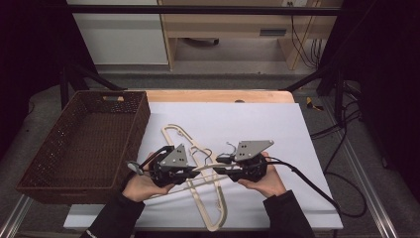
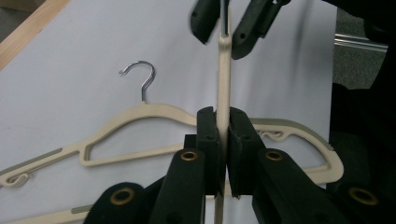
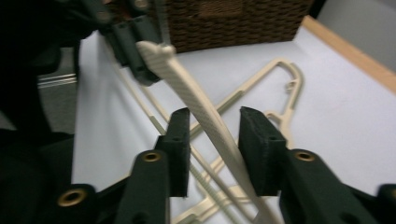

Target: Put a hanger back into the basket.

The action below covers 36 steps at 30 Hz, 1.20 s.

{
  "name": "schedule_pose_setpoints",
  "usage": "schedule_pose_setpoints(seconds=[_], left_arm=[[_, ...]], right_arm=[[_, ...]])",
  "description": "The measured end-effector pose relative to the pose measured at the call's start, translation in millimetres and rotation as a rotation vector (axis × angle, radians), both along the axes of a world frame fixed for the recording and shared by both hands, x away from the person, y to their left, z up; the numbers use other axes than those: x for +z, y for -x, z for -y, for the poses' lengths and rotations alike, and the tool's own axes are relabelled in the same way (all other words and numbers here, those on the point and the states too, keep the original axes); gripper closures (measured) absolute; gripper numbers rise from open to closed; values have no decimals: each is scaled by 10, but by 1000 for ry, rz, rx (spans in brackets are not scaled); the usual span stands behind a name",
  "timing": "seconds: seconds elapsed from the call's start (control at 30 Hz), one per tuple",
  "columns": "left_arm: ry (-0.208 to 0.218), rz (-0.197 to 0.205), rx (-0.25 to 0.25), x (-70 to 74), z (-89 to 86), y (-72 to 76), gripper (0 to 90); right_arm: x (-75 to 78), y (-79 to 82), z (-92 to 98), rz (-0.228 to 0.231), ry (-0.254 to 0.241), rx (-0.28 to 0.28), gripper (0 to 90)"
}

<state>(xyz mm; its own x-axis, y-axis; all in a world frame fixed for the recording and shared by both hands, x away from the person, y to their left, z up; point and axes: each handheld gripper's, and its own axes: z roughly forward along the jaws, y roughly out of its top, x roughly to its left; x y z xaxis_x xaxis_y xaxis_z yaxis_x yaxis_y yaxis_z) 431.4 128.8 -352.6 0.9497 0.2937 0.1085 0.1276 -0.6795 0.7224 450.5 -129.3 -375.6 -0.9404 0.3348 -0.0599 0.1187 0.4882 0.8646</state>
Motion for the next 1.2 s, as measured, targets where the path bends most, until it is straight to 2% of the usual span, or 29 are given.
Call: schedule_pose_setpoints(seconds=[0.03, 0.07, 0.1, 0.17, 0.2, 0.23, 0.3, 0.4, 0.5, 0.63, 0.73, 0.87, 0.97, 1.03, 1.07, 1.13, 1.2], left_arm=[[-8, 12, 21, 21, 1, 20, 859], [6, 7, 27, 27, -2, 28, 859], [27, 7, 54, 34, -9, 44, 860], [55, 4, 96, 60, -33, 56, 860], [64, 6, 115, 72, -45, 60, 860], [73, 10, 137, 93, -61, 65, 860], [92, 17, 176, 144, -96, 73, 860], [131, 25, 231, 235, -154, 83, 860], [142, 37, 258, 373, -233, 83, 860], [155, 62, 281, 619, -339, 69, 859], [162, 73, 286, 798, -428, 40, 859], [175, 83, 304, 1042, -610, -23, 859], [185, 88, 329, 1185, -815, -104, 859], [186, 93, 340, 1239, -937, -159, 859], [168, 101, 343, 1276, -1037, -202, 859], [172, 104, 356, 1300, -1145, -248, 859], [157, 118, 380, 1316, -1326, -314, 859]], right_arm=[[12, 4, 8, 15, 0, -15, 616], [29, 9, 23, 16, -9, -35, 579], [42, 12, 34, 18, -17, -48, 534], [78, 38, 76, 51, -35, -99, 477], [99, 55, 108, 59, -51, -126, 418], [109, 65, 130, 63, -58, -142, 408], [125, 97, 190, 66, -72, -185, 354], [122, 148, 295, 45, -109, -241, 302], [96, 197, 399, 24, -136, -300, 229], [58, 261, 524, 6, -147, -364, 162], [27, 292, 610, 10, -164, -417, 129], [-51, 310, 713, 6, -186, -473, 101], [-94, 309, 749, -9, -169, -492, 91], [-110, 313, 756, -3, -160, -499, 89], [-116, 314, 757, -9, -161, -497, 89], [-124, 317, 750, -9, -158, -501, 87], [-128, 322, 744, -13, -155, -502, 87]])
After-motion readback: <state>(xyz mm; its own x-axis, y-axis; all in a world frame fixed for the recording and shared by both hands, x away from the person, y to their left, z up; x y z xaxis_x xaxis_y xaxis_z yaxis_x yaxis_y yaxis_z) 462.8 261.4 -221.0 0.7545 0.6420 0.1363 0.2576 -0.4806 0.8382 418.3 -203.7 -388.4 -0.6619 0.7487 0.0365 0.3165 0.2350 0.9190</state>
